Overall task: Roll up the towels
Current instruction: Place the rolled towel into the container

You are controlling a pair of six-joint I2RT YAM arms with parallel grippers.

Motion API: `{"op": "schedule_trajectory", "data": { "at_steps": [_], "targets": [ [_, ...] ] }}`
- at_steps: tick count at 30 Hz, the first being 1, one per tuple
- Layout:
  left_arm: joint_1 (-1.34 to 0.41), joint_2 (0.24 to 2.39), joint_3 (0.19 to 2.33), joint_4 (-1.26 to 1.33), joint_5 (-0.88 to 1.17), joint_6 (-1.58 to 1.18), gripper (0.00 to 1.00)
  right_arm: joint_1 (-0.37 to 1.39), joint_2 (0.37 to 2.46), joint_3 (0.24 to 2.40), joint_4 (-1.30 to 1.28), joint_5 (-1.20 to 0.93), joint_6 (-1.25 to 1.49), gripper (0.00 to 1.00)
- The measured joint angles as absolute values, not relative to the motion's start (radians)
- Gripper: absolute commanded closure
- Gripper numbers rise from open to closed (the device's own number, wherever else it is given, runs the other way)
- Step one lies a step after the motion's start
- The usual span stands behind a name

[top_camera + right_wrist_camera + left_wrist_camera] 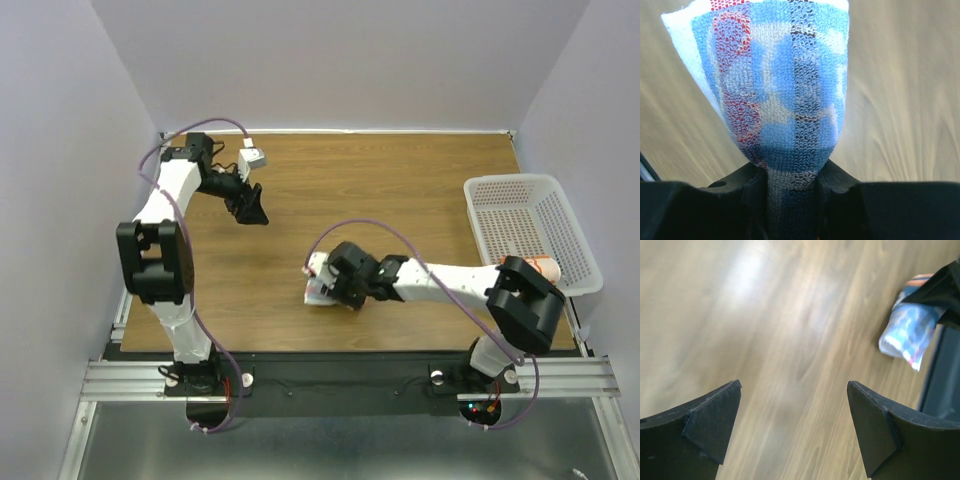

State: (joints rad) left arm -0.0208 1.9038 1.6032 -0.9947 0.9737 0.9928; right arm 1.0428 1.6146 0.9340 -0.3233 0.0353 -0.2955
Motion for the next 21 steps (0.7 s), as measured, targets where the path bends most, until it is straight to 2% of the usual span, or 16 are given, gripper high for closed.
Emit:
{"op": "schedule_trajectory", "data": {
  "at_steps": [4,7,15,21],
  "targets": [
    [-0.018,1.711,1.533,-0.831,0.940,0.864,0.01,0.892,1.537,0.965,-0.381,0.034,-0.174,0.99],
    [-0.028,1.589,1.482,-0.731,0.945,0.757,0.01,0.725,1.499,1.108,-0.450,0.047,-0.055,0.99],
    [-0.051,1.525,1.400,-0.627,0.969,0.624,0.01,0.274,1.496,1.501,-0.577,0.117,0.308,0.99],
    [-0.053,1.522,1.367,-0.616,0.970,0.603,0.01,0.005,1.505,1.523,-0.714,0.218,0.593,0.99]
  ]
}}
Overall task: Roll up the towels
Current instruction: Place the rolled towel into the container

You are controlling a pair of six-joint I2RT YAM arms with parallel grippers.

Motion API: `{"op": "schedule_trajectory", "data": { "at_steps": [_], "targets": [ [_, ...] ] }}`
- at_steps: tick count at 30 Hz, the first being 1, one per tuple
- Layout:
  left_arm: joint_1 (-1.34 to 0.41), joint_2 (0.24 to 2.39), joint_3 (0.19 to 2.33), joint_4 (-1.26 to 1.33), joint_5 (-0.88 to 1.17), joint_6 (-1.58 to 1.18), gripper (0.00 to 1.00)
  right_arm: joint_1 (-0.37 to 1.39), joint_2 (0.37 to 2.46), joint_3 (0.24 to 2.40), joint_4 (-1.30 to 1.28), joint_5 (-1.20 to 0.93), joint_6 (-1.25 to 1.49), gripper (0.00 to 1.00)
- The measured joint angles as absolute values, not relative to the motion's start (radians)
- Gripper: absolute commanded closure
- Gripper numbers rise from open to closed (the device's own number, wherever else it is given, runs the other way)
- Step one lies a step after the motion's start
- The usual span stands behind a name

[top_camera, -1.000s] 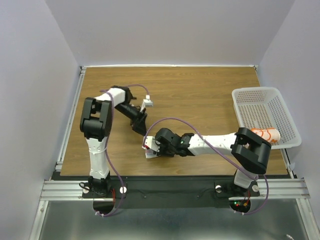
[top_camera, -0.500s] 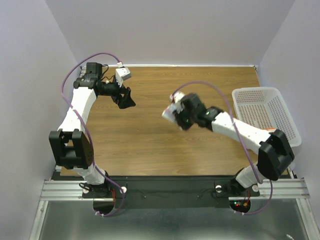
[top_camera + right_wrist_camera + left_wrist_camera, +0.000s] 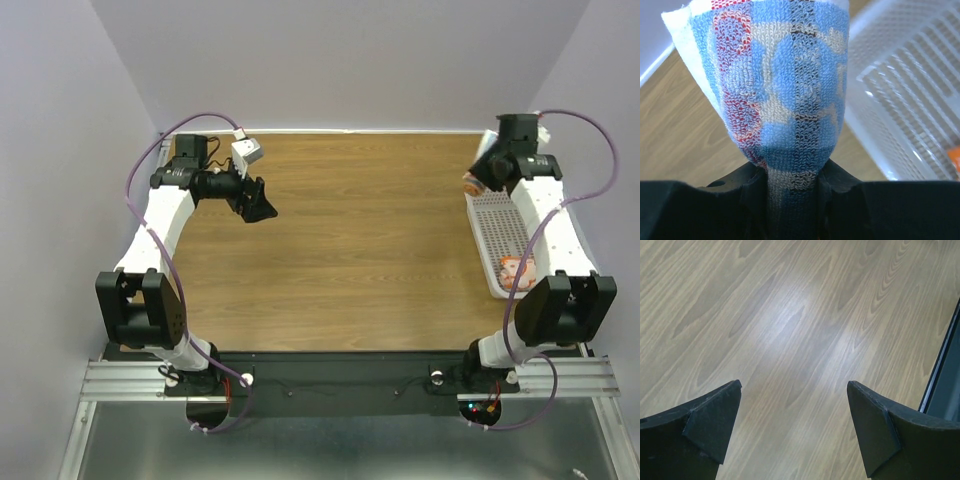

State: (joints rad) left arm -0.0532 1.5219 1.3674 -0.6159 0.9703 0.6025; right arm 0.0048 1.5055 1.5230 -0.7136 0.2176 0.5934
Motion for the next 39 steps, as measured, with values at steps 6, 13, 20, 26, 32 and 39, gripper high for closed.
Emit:
{"op": "schedule_trajectory", "data": {
  "at_steps": [6,13,20,26,32,39],
  "targets": [
    [-0.053,1.497,1.348,-0.619,0.970,0.603,0.01,-0.207,1.570,1.452,-0.800,0.277,0.812,0.99],
    [-0.053,1.493,1.306,-0.625,0.970,0.614,0.01,-0.311,1.633,1.323,-0.867,0.342,0.938,0.99],
    [-0.053,1.495,1.301,-0.632,0.977,0.614,0.01,-0.342,1.657,1.309,-0.871,0.387,0.998,0.99],
    [-0.053,1.496,1.301,-0.632,0.984,0.620,0.01,-0.376,1.720,1.309,-0.871,0.427,1.036,1.00],
    [-0.053,1.496,1.290,-0.631,0.989,0.624,0.01,-0.412,1.800,1.310,-0.871,0.432,1.044,0.84],
    [-0.053,1.497,1.275,-0.637,0.987,0.633,0.01,-0.421,1.823,1.310,-0.867,0.436,1.041,0.48]
  ]
}}
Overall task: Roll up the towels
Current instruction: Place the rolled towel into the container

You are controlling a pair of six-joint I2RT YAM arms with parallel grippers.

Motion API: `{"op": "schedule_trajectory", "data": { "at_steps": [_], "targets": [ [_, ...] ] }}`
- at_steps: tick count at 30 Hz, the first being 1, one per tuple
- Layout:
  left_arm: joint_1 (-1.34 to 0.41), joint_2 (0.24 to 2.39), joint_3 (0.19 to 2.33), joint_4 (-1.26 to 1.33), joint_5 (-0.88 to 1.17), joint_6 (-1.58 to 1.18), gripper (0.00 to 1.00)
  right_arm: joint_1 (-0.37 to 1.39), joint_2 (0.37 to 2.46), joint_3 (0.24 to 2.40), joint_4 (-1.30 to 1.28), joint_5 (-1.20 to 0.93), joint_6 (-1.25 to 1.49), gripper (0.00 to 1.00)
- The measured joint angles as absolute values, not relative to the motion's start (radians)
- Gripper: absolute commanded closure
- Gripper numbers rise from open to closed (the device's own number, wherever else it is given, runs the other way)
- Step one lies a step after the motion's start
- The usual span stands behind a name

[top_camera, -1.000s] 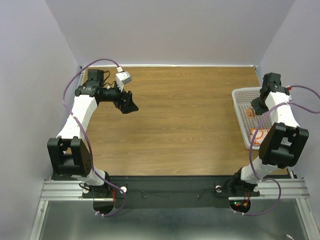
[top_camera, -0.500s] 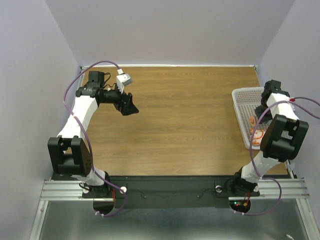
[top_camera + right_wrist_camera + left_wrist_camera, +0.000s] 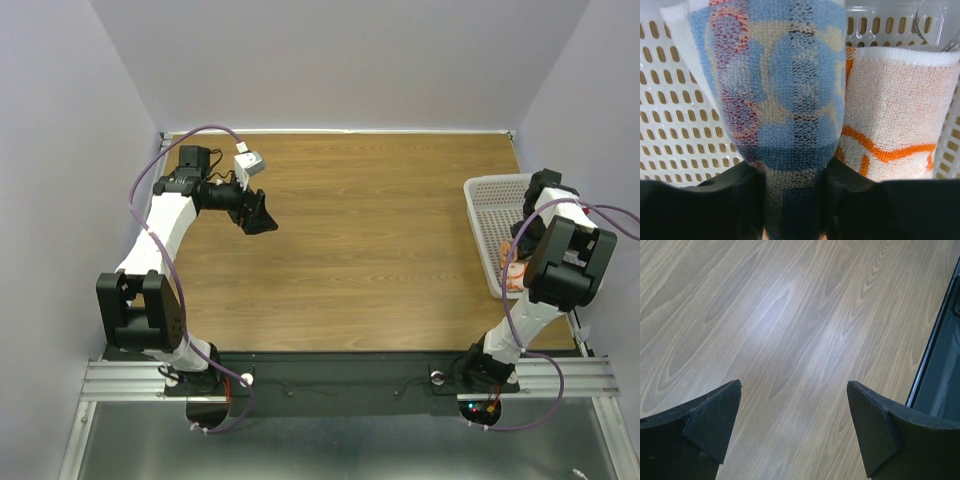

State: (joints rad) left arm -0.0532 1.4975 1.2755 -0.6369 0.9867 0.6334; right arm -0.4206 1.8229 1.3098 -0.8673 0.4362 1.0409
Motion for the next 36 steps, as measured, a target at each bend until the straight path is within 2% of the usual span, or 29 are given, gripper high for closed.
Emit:
{"op": "schedule_trajectory", "data": {
  "at_steps": [3,6,15,31,36],
  "targets": [
    [-0.053,1.503,1.275,-0.637,0.987,0.637,0.01,-0.421,1.824,1.310,-0.863,0.437,1.037,0.35],
    [-0.053,1.512,1.275,-0.638,0.987,0.642,0.01,-0.424,1.824,1.310,-0.859,0.437,1.025,0.26],
    [-0.053,1.517,1.275,-0.648,0.987,0.667,0.01,-0.433,1.802,1.284,-0.844,0.428,1.005,0.16],
    [-0.053,1.541,1.270,-0.681,0.991,0.712,0.01,-0.439,1.714,1.308,-0.844,0.358,0.937,0.13],
    [-0.053,1.541,1.270,-0.685,0.997,0.718,0.01,-0.439,1.642,1.317,-0.844,0.329,0.907,0.00]
  ]
}}
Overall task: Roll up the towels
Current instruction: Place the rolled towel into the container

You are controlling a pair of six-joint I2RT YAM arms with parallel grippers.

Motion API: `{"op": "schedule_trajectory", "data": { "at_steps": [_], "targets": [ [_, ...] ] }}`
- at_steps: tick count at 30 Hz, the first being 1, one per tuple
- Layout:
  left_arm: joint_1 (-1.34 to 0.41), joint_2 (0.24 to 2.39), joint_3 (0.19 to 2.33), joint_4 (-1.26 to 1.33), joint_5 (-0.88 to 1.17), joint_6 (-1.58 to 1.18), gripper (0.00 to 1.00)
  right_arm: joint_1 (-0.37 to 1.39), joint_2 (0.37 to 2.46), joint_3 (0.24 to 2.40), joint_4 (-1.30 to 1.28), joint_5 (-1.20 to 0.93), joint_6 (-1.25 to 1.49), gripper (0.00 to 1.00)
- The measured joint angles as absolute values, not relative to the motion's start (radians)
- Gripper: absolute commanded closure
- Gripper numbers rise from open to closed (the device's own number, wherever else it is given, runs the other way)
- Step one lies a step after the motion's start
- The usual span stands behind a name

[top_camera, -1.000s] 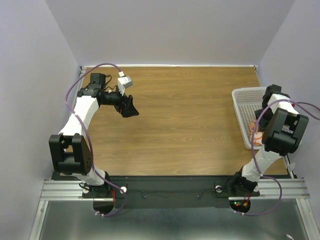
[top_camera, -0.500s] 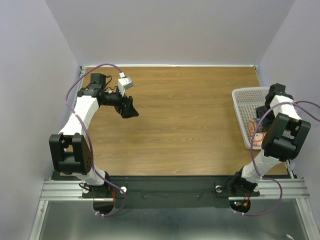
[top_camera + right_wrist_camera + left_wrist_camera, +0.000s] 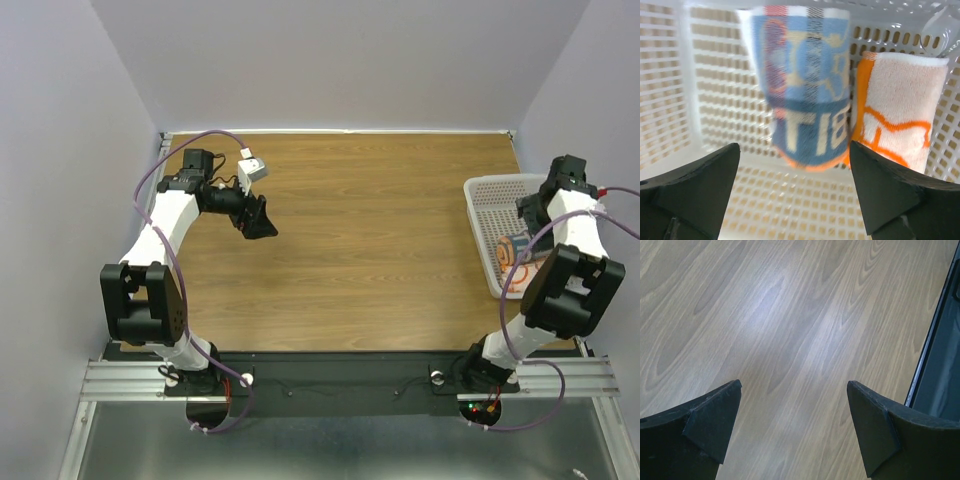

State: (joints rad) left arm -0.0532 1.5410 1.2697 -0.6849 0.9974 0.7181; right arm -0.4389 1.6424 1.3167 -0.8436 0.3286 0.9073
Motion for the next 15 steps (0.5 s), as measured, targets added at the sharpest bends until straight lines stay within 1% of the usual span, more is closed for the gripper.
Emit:
{"op": "schedule_trajectory", "data": {
  "at_steps": [5,7,8,11,15],
  "targets": [
    [-0.053,1.541,1.270,-0.678,1.009,0.699,0.01,-0.426,1.519,1.345,-0.807,0.279,0.837,0.00],
    [-0.053,1.541,1.270,-0.668,1.009,0.671,0.01,-0.400,1.472,1.351,-0.768,0.269,0.770,0.00],
    [-0.052,1.541,1.270,-0.664,1.008,0.662,0.01,-0.366,1.451,1.353,-0.747,0.268,0.738,0.00],
    [-0.048,1.541,1.277,-0.653,1.005,0.615,0.01,-0.193,1.409,1.375,-0.659,0.247,0.613,0.00],
    [-0.039,1.541,1.304,-0.609,0.966,0.521,0.01,-0.005,1.435,1.436,-0.580,0.131,0.458,0.00]
  ]
}}
